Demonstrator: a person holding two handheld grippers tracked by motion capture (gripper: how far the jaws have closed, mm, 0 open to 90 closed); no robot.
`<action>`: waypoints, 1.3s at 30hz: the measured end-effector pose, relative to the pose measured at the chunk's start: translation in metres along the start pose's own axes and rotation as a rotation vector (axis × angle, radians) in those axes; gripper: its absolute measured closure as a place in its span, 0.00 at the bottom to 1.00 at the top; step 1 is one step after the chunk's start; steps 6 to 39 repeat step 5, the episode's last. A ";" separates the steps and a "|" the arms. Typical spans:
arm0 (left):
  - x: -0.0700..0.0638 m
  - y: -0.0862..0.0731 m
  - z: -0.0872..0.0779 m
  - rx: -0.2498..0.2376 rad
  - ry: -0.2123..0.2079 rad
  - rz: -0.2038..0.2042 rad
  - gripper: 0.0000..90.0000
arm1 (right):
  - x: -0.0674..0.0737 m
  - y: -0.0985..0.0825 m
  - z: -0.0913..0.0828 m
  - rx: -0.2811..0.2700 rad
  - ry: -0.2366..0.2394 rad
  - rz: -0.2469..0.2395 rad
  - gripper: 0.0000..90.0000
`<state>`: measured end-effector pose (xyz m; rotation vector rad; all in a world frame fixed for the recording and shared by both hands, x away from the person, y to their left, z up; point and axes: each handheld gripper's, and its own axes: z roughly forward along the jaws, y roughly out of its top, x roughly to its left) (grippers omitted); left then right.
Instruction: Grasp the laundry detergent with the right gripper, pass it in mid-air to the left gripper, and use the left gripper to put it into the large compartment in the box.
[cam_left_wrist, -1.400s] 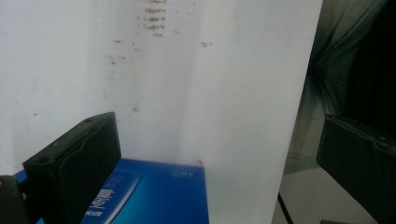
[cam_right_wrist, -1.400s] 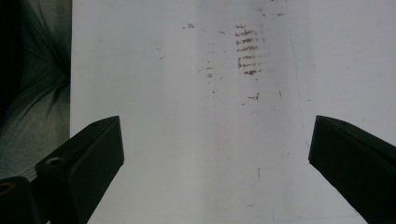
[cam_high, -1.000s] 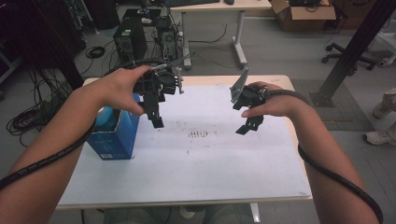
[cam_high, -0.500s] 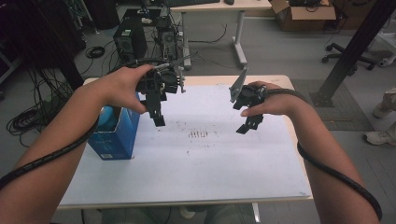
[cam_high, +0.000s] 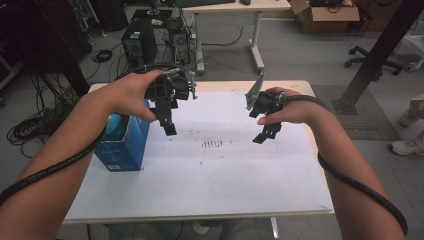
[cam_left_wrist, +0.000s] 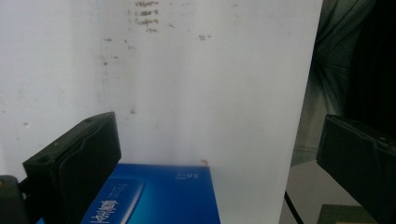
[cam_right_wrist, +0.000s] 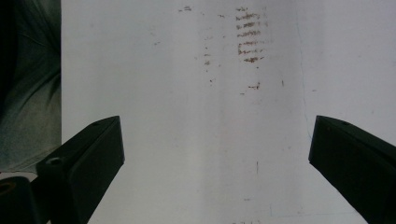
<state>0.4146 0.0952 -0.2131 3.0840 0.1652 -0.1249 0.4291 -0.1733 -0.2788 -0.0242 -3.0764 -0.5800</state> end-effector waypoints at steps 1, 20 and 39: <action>0.000 0.000 0.000 -0.002 0.005 -0.001 0.00 | 0.000 0.000 0.000 0.001 0.000 -0.001 0.04; 0.004 0.003 0.000 -0.001 0.003 -0.003 0.00 | -0.001 0.000 -0.001 -0.004 0.002 -0.006 0.04; 0.004 0.003 0.000 -0.001 0.003 -0.003 0.00 | -0.001 0.000 -0.001 -0.004 0.002 -0.006 0.04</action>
